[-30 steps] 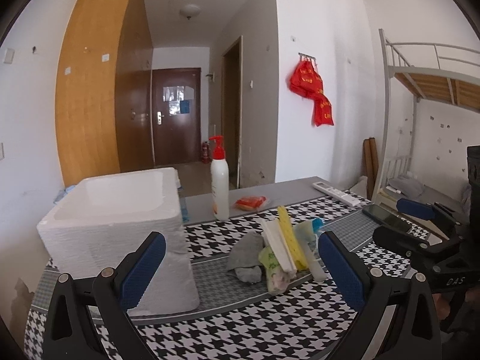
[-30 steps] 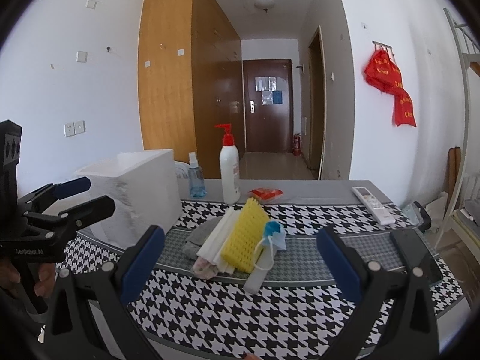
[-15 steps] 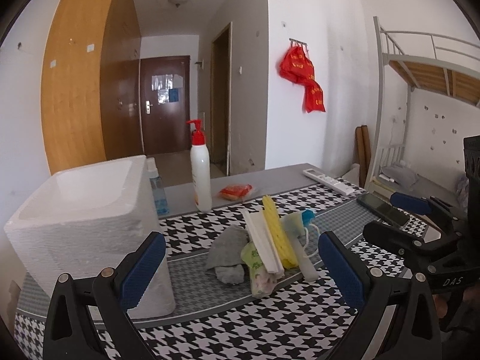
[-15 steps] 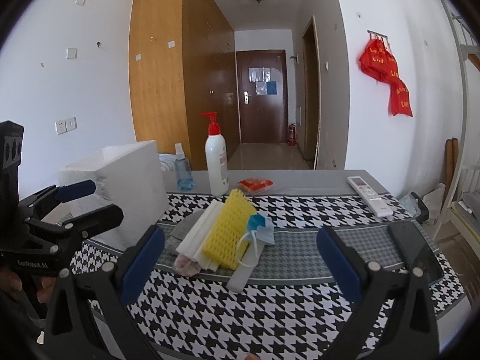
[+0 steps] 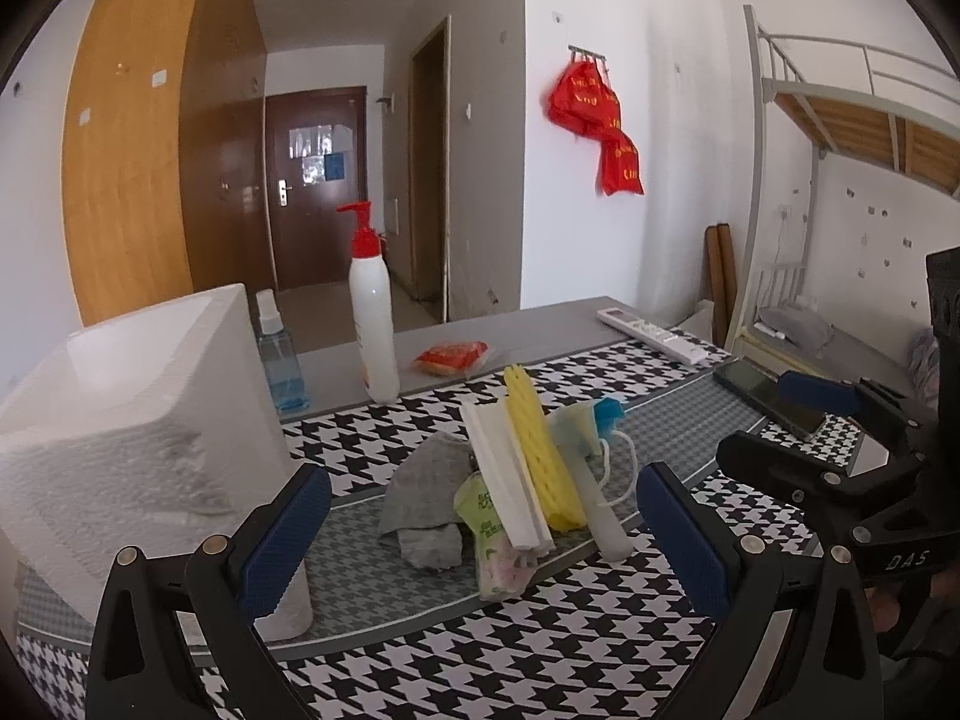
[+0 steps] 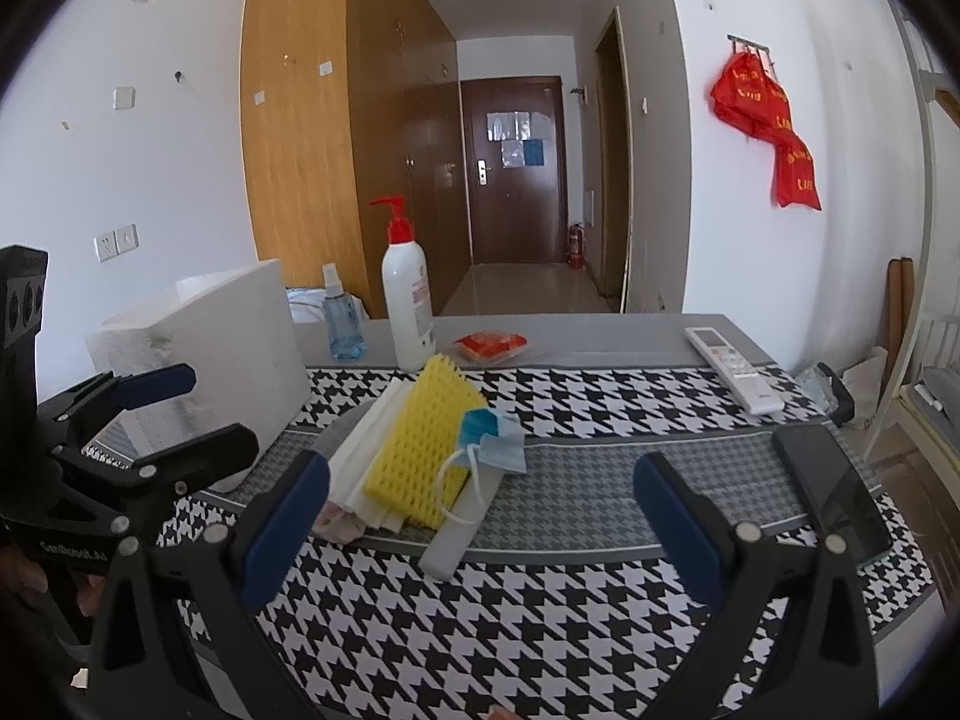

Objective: Organize soft objects
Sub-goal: 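Move the left tool toward the green floral plastic pack in the pile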

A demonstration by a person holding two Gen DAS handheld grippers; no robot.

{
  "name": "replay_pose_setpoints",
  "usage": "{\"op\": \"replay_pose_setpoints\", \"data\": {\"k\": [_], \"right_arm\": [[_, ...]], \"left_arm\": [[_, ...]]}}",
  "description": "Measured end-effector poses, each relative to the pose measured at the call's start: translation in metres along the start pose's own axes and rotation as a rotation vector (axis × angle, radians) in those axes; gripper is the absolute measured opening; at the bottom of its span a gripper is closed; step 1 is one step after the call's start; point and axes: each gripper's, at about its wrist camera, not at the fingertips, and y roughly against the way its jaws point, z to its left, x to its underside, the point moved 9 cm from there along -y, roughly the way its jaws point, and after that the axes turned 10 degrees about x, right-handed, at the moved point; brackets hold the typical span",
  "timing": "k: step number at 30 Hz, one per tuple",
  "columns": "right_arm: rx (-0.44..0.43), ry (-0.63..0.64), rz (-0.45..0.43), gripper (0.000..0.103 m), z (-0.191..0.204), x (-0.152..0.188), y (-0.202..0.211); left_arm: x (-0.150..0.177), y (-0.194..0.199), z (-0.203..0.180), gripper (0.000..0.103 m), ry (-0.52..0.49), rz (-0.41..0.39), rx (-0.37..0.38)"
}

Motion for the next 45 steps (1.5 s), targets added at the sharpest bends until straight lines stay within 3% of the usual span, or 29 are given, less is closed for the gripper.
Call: {"op": "replay_pose_setpoints", "data": {"k": [23,33,38,45], "right_arm": [[0.005,0.006,0.072,0.102,-0.015,0.007,-0.026],[0.011,0.02,0.106,0.102,-0.019,0.014,-0.034],[0.0,0.021,0.106,0.102,-0.016,0.013,-0.037],[-0.011,0.025,0.111,0.102,-0.014,0.014,-0.041]], "left_arm": [[0.002,-0.045,0.003,0.102,-0.009,0.095,-0.025],[0.011,-0.064,0.024,0.102,0.097,0.13,-0.055],[0.012,-0.071,0.028,0.097,0.126,0.143,-0.054],[0.019,-0.084,0.033,0.069,0.162,0.179,-0.047]]}}
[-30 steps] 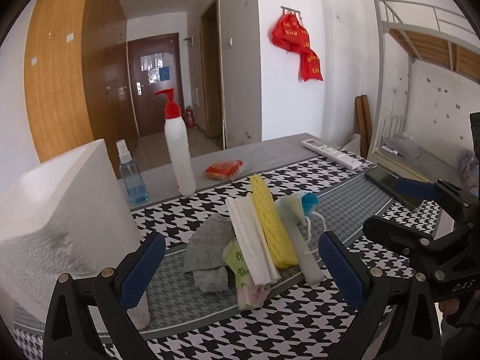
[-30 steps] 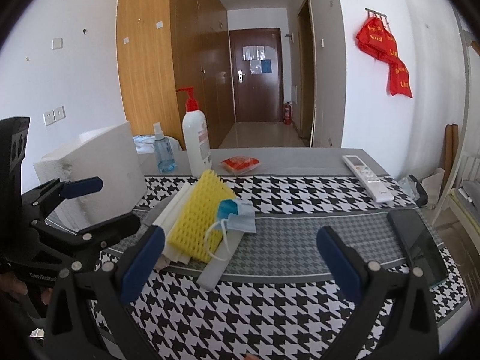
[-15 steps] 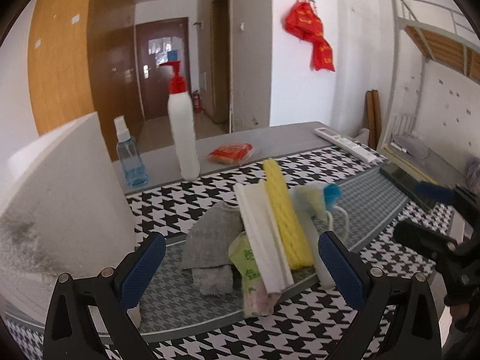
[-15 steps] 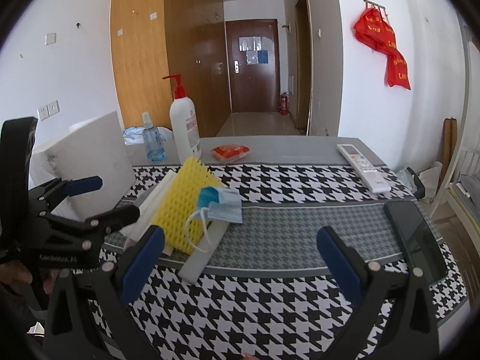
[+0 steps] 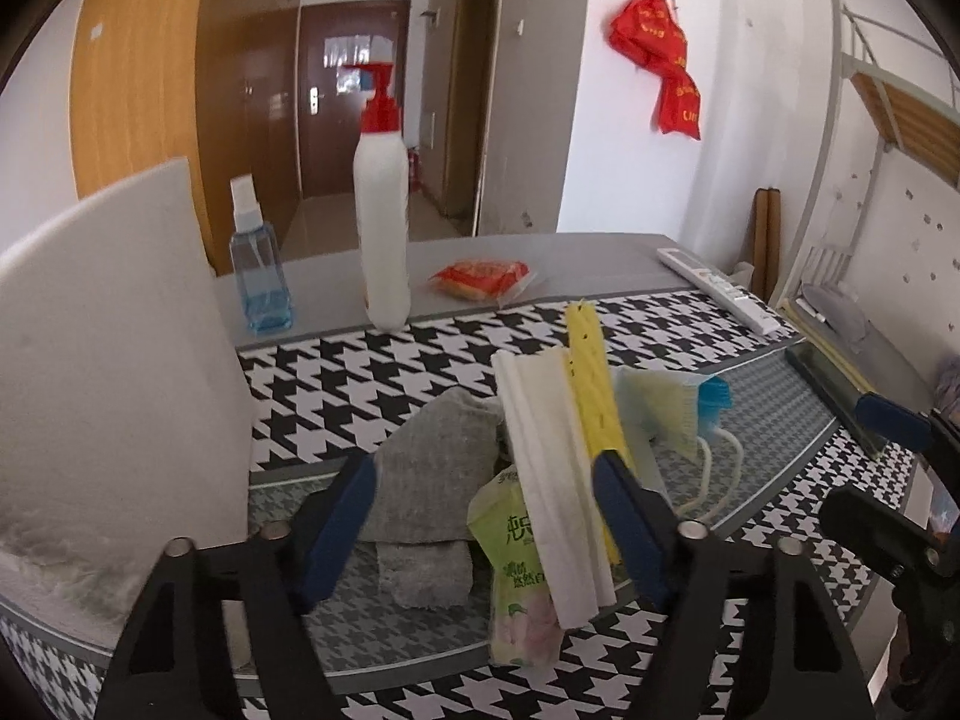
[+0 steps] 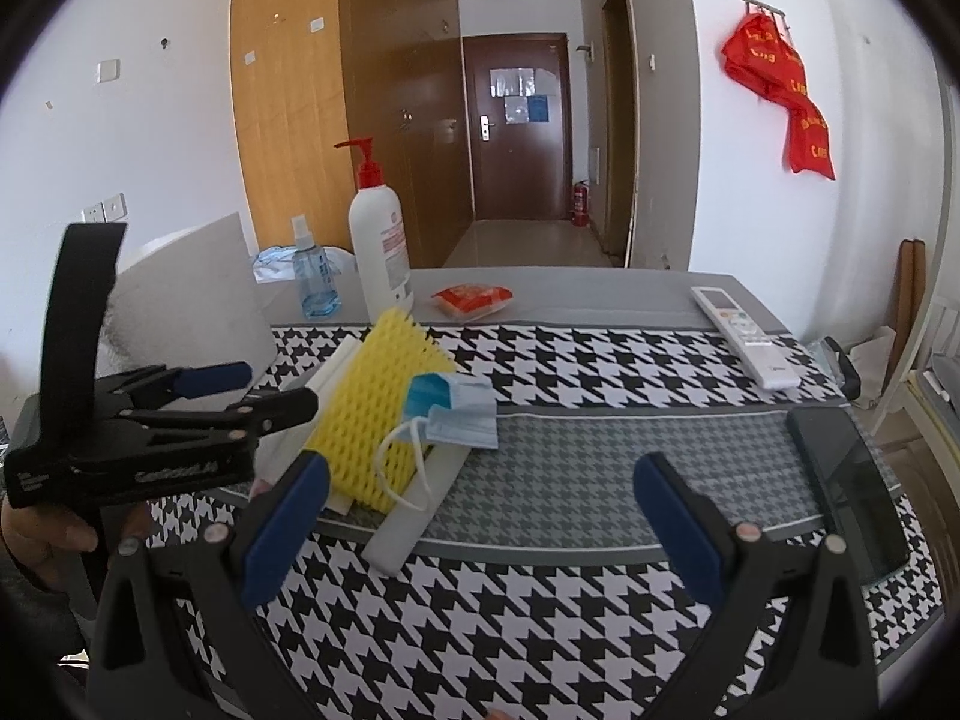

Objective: Organize soft objects
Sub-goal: 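Move the left tool toward the green floral plastic pack in the pile, then close the left tool on the green floral pack and lift it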

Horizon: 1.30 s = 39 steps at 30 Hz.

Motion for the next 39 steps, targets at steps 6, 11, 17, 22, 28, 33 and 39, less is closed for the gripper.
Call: {"op": "replay_pose_setpoints", "data": {"k": [6,11,17,22,28,33,39], "right_arm": [[-0.003,0.001,0.012,0.102,0.0,0.001,-0.004],[-0.005,0.001,0.019,0.102,0.0,0.002,-0.006],[-0.007,0.001,0.019,0.102,0.0,0.003,-0.005],[0.004,-0.005,0.022,0.102,-0.003,0.005,-0.003],[0.012,-0.012,0.017,0.102,-0.007,0.007,0.006],[0.014,-0.02,0.013,0.102,-0.007,0.008,0.011],[0.009,-0.014,0.004,0.102,-0.002,0.009,0.018]], "left_arm": [[0.002,-0.011,-0.009,0.051,-0.006,0.033,0.058],[0.002,-0.014,-0.022,0.049,-0.024,0.041,0.113],[0.006,-0.017,-0.033,0.022,-0.056,0.059,0.164],[0.011,-0.014,-0.047,0.011,-0.085,0.077,0.225],[0.021,-0.002,-0.062,0.008,-0.149,0.081,0.252],[0.026,0.013,-0.067,0.007,-0.166,0.069,0.271],[0.019,0.034,-0.068,0.007,-0.173,0.021,0.272]]}}
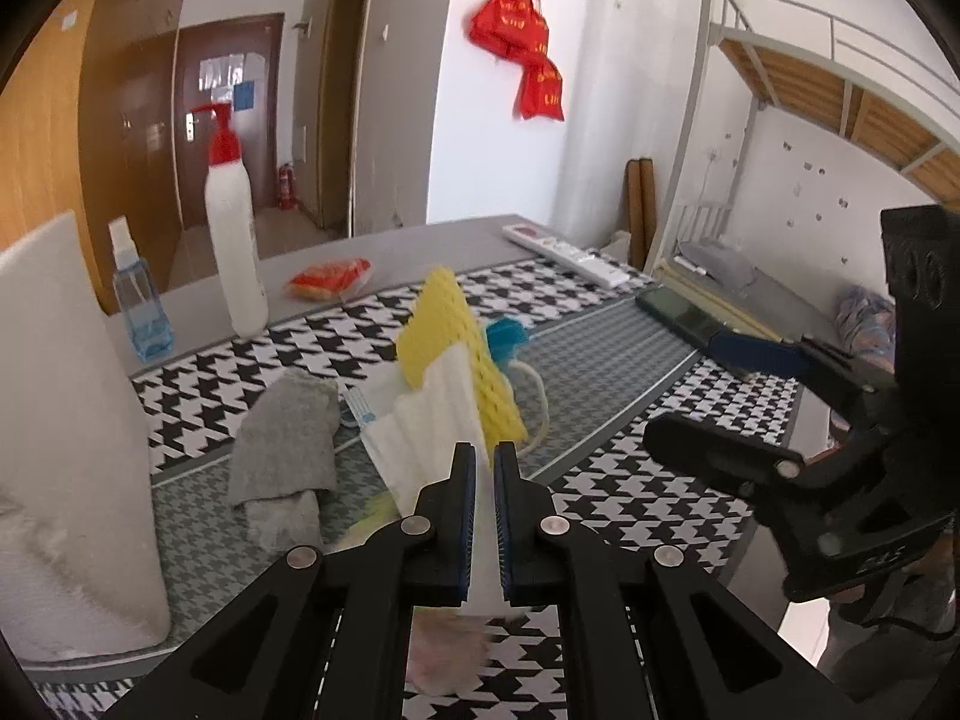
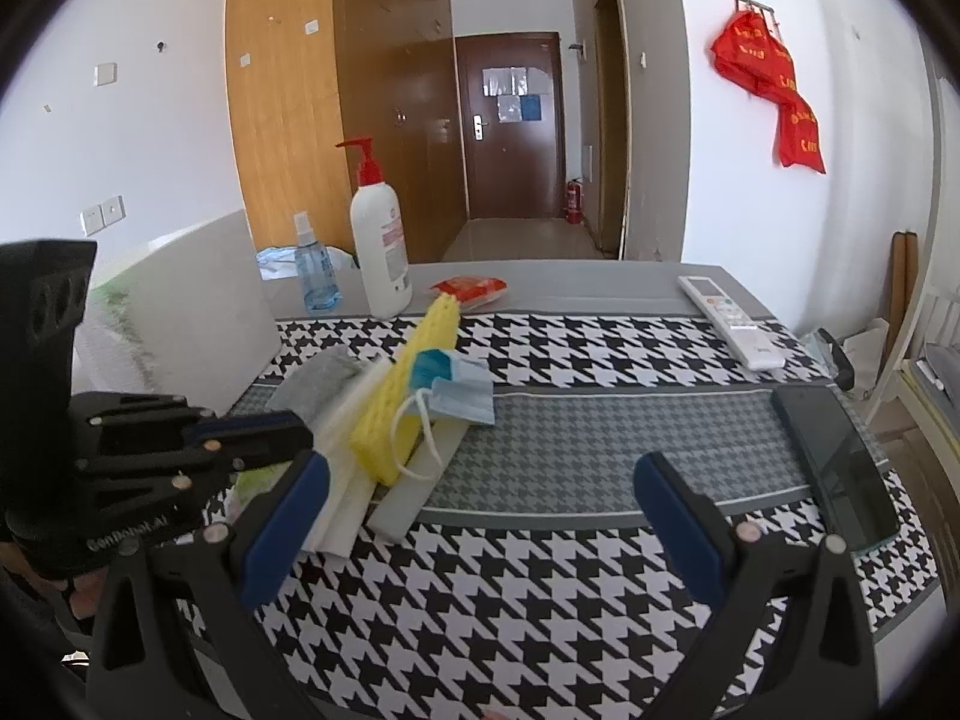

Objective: Organize soft objects
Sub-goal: 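Close the left tool on the green floral pack and lift it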

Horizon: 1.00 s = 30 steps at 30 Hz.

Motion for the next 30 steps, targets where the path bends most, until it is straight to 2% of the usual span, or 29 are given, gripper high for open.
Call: {"op": "replay_pose_setpoints", "data": {"k": [5,9,11,12,14,15,16,19,30], "right_arm": [[-0.01,0.01,-0.012,0.102,0.006,-0.001,0.006],[-0.013,0.014,-0.015,0.102,0.011,0.001,0.01],[-0.02,0.015,-0.015,0.102,0.013,0.003,0.011],[-0.02,0.016,-0.014,0.102,0.014,0.003,0.011],[-0.021,0.017,-0.01,0.102,0.016,0.005,0.011],[-0.023,0.017,-0.009,0.102,0.016,0.005,0.011],[-0.023,0.017,-0.008,0.102,0.016,0.006,0.011],[-0.026,0.014,-0.002,0.102,0.017,0.008,0.011],[-0.029,0.013,0.007,0.102,0.023,0.013,0.013]], "left_arm": [[-0.003,0.011,-0.001,0.007,-0.006,-0.026,-0.004],[0.004,0.013,0.002,0.007,0.003,-0.009,-0.03],[0.01,0.016,0.006,0.009,0.001,-0.001,-0.071],[0.012,0.017,0.007,0.013,0.0,0.004,-0.078],[0.018,0.019,0.013,0.036,0.004,0.017,-0.096],[0.02,0.021,0.016,0.053,0.007,0.016,-0.103],[0.023,0.024,0.019,0.061,0.014,0.009,-0.112],[0.03,0.029,0.026,0.062,0.035,0.015,-0.116],[0.06,0.012,0.029,0.065,0.031,0.124,-0.13]]}}
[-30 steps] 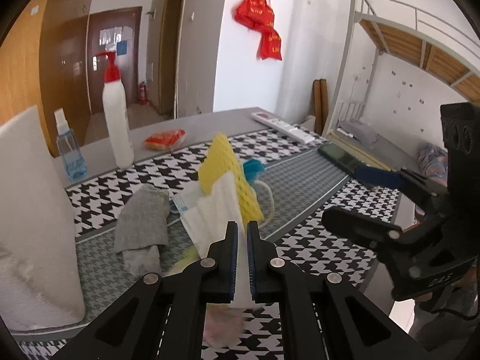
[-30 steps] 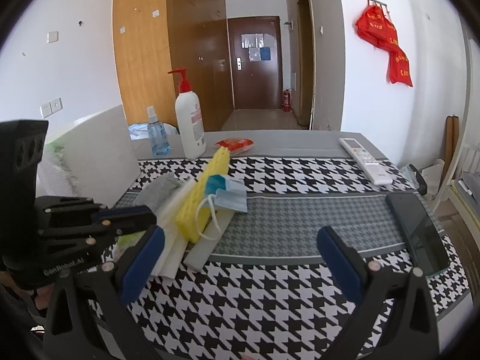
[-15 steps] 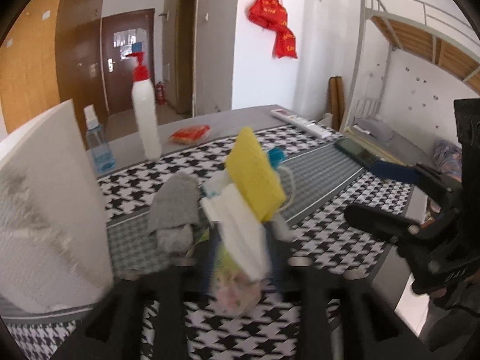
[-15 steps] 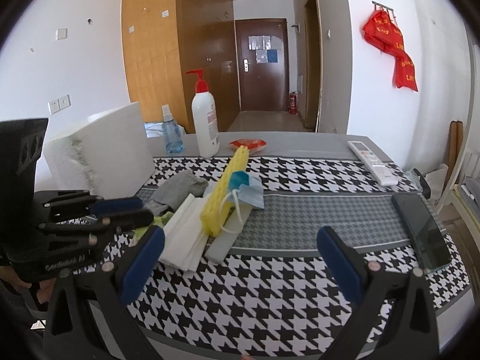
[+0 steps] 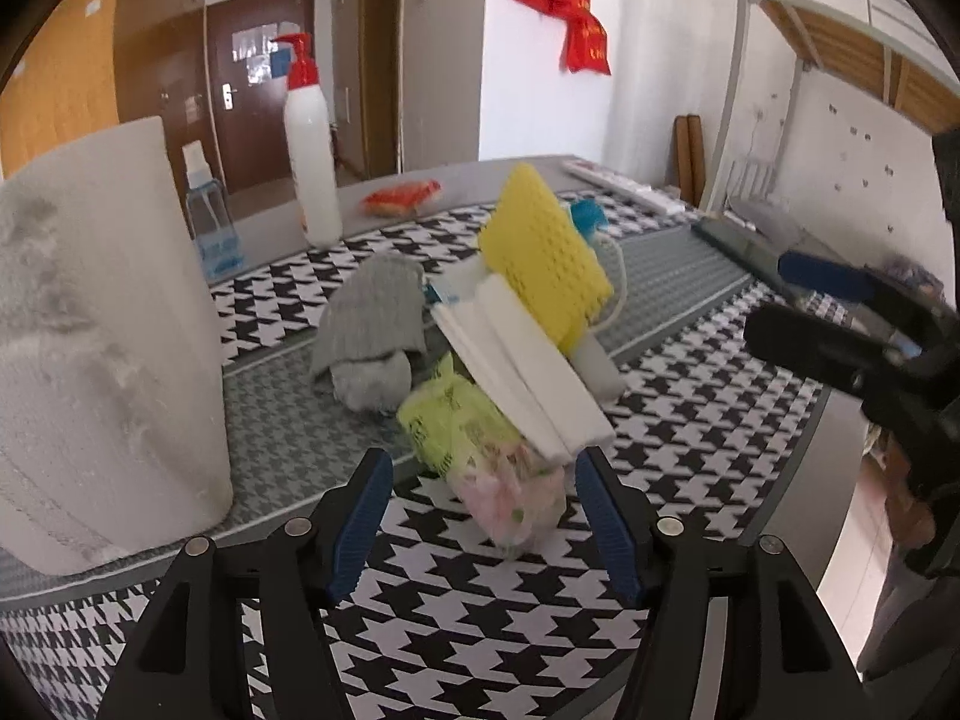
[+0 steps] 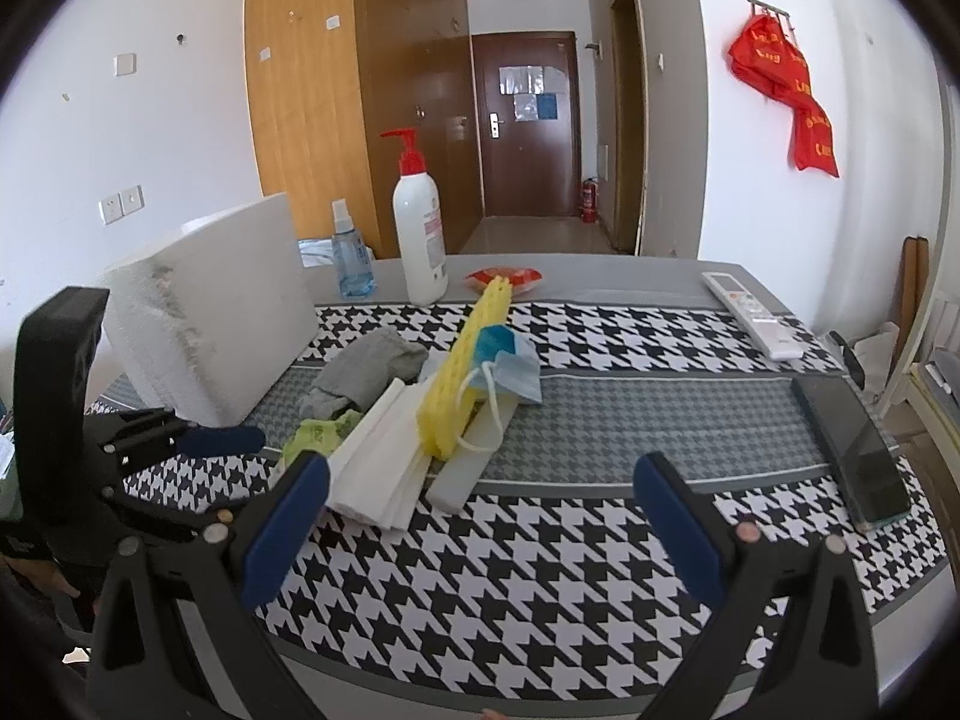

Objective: Organize soft objects
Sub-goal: 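Close the left tool on the green floral pack and lift it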

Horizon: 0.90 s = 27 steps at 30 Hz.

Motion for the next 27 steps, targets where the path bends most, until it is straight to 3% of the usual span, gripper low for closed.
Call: {"op": "replay_pose_setpoints", "data": {"k": [12,21,27], "right_arm": [[0.006,-0.001,0.0,0.102,0.0,0.001,0.002],[0.001,-0.003,0.006,0.102,0.001,0.002,0.001],[-0.019,0.007,0.017,0.102,0.01,0.004,-0.003]], "left_arm": [[0.005,-0.016,0.001,0.065,0.006,0.051,0.011],[0.004,-0.019,0.004,0.037,0.021,0.062,0.021],[0.004,-0.01,0.004,0.035,0.015,0.034,0.013]]}}
